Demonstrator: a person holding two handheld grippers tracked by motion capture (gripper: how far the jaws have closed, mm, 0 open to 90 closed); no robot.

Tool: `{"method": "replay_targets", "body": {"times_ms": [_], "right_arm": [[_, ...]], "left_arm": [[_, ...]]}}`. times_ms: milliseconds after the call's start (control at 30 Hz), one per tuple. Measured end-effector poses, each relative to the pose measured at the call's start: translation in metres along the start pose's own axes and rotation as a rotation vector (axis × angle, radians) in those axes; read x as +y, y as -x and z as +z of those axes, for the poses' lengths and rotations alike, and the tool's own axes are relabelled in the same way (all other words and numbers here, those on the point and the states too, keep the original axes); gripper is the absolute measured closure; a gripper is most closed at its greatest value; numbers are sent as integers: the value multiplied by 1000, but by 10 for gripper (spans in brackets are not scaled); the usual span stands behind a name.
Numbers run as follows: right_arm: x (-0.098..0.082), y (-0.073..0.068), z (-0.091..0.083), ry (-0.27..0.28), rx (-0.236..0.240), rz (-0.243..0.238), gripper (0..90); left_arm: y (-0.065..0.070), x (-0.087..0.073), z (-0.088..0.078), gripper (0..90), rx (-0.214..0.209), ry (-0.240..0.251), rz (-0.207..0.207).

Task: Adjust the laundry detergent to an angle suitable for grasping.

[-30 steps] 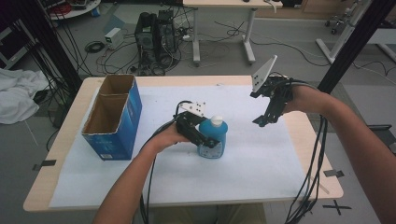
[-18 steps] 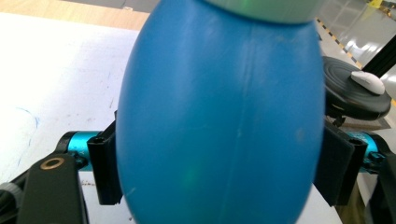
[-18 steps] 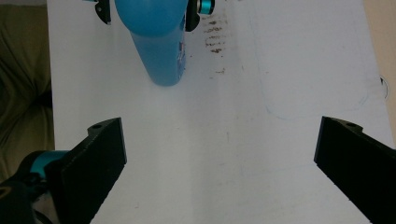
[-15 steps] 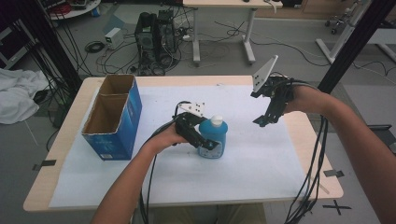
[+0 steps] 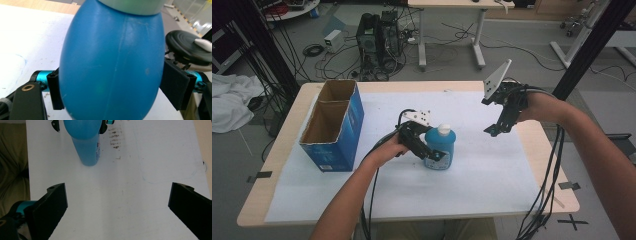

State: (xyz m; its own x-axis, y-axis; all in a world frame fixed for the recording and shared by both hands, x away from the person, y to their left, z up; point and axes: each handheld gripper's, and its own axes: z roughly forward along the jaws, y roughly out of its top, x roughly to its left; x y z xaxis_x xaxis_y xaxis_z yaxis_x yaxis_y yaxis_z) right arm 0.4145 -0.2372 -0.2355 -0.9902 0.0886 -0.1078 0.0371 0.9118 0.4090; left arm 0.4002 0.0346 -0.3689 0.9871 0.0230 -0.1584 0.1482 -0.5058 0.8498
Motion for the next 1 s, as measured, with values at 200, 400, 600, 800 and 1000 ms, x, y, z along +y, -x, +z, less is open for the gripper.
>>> {"method": "replay_targets", "body": {"times_ms": [200,400,600,800,1000], "right_arm": [[1,-1,0,1,-1,-5,12],[2,-3,0,-5,-1,0,12],[4,-4,-1,-3,-3,3,12],[4,-5,-1,-4,-4,2,12],[4,-6,-3,-1,-8,0,12]], "left_arm": [[0,0,-1,208,-6,-13,14],[-2,0,-6,207,-3,11,33],[-2,-3,-17,144,-1,26,15],[-4,-7,-29,144,29,20,14],[0,-8,-44,144,68,43,6]]}}
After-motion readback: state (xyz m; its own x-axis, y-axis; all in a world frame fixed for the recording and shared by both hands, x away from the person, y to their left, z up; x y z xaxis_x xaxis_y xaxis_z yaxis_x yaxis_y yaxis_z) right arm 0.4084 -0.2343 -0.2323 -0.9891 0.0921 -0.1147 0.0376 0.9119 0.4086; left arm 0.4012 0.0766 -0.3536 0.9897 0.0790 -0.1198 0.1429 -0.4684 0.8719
